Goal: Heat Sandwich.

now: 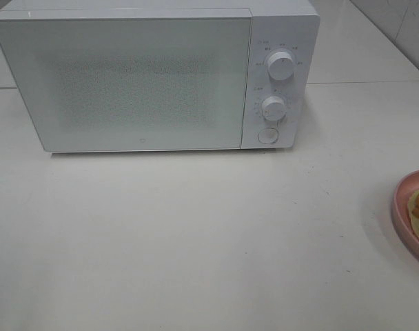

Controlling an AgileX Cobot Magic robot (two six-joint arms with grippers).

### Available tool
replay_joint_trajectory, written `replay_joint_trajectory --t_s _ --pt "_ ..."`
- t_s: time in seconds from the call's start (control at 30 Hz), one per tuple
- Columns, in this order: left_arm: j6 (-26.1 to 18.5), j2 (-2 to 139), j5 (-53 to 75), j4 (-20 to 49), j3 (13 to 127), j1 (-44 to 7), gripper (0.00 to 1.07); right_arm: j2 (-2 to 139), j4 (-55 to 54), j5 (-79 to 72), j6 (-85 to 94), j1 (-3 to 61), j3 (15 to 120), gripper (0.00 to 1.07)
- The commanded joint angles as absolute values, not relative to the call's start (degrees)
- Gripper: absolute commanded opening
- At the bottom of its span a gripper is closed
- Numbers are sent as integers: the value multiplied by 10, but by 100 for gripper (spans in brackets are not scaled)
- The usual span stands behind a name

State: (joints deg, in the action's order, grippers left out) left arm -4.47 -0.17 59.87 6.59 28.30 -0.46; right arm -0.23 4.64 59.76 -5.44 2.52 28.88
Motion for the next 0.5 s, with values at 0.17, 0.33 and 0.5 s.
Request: replay_joint_trajectory --t_s 0.17,0.33,0.5 --pt "-44 -15 594 67 282 -4 98 -17 48 596 -48 21 288 76" --pt "-44 -15 594 67 282 -4 98 -17 48 596 -48 21 288 76" --pt "-44 -15 594 66 282 -4 98 -17 48 596 -48 21 288 76"
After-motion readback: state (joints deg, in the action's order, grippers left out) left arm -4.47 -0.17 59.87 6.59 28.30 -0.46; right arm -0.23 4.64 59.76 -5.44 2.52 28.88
